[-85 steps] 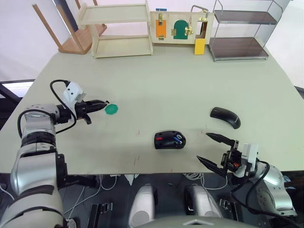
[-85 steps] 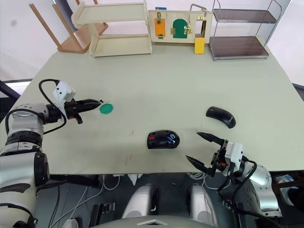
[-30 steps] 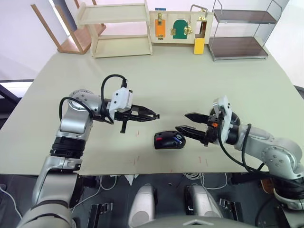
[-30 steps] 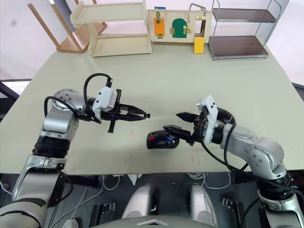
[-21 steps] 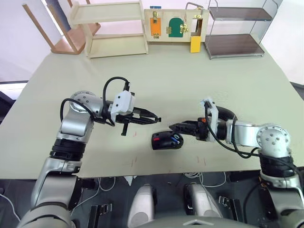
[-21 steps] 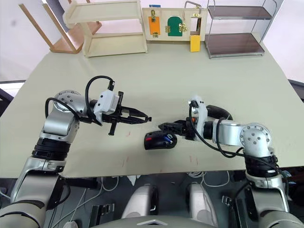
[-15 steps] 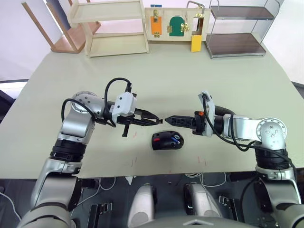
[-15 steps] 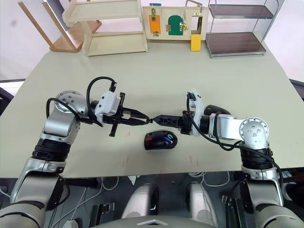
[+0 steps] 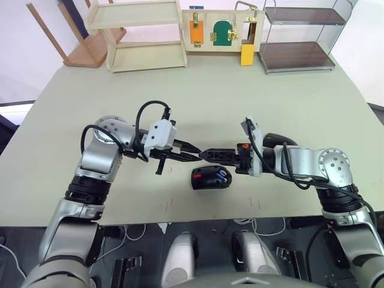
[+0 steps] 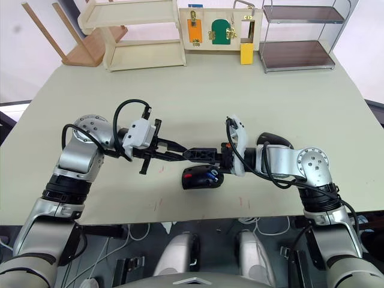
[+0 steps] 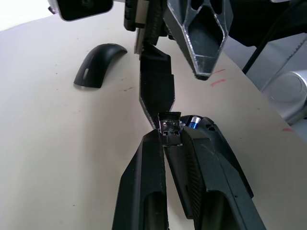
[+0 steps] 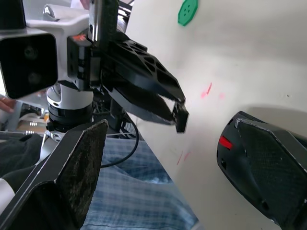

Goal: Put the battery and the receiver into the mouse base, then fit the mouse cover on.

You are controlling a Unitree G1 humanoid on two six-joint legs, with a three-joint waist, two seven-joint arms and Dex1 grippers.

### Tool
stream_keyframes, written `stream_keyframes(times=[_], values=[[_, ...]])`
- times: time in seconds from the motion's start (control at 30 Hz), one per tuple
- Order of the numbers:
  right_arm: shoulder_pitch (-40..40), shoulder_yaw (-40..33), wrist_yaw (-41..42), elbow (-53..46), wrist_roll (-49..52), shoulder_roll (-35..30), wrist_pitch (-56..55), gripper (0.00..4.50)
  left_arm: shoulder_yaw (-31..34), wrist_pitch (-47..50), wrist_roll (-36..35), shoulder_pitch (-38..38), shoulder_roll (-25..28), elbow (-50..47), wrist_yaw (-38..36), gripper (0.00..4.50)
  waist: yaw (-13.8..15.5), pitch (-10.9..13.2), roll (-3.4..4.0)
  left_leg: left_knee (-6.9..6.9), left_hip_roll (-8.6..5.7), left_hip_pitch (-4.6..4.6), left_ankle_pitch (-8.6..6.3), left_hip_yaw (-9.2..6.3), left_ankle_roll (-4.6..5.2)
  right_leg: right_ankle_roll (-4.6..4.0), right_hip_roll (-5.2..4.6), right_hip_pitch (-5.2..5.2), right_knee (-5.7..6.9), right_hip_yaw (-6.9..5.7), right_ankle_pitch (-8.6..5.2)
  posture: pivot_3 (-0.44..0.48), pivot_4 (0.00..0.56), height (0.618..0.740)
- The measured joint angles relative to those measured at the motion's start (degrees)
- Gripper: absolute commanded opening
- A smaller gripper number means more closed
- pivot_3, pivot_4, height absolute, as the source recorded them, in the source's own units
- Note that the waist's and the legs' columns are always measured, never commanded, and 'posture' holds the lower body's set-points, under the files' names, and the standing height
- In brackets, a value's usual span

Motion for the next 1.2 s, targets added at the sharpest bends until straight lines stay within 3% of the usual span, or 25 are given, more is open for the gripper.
stream_keyframes(times=[0.07,0.3,0.33,0.43,1.17,1.2], values=[[-0.03,0.14,0.0,0.0,0.01,0.01,-0.09,4.5,-0.06,0.0,-0.2,0.0,0.12,-0.5,-0.03,0.02,0.0,0.0,0.0,0.0,0.0,0.0,0.0,0.0,0.0,0.0,0.0,0.0,0.0,0.0,0.0,0.0,0.15,0.74],[-0.46,1.42,0.06,0.01,0.04,-0.45,-0.08,1.42,-0.09,0.0,-0.71,-0.01,0.74,-1.29,-0.09,0.02,0.0,0.0,0.0,0.0,0.01,0.0,0.0,0.01,0.0,0.0,0.0,-0.01,0.0,0.0,0.0,0.0,0.15,0.74],[-0.46,1.42,0.06,0.01,0.04,-0.49,-0.09,0.78,-0.09,-0.01,-0.72,-0.02,0.76,-1.29,-0.1,0.02,0.01,0.0,0.0,0.0,0.01,0.0,0.0,0.01,0.0,0.0,0.0,-0.01,0.0,0.0,0.0,0.0,0.15,0.74],[-0.45,1.42,0.07,0.04,0.13,-0.47,-0.21,0.04,-0.11,-0.12,-0.73,-0.18,0.8,-1.27,-0.15,0.02,0.01,0.0,0.0,0.0,0.01,0.0,0.0,0.01,0.0,0.0,0.0,-0.01,0.0,0.0,0.0,0.0,0.15,0.74],[-0.29,1.51,0.0,0.04,0.23,-0.07,-0.41,0.04,-0.13,-1.17,-0.78,-0.23,1.12,-1.07,-0.57,0.02,0.01,0.0,0.0,0.0,0.01,0.0,0.0,0.01,0.0,0.0,0.0,-0.02,0.0,0.0,0.0,0.0,0.15,0.74],[-0.29,1.51,0.0,0.04,0.23,-0.07,-0.41,0.01,-0.13,-1.17,-0.78,-0.23,1.12,-1.06,-0.57,0.52,0.01,0.0,0.0,0.0,0.01,0.0,0.0,0.01,0.0,0.0,0.0,-0.02,0.0,0.0,0.0,0.0,0.15,0.74]])
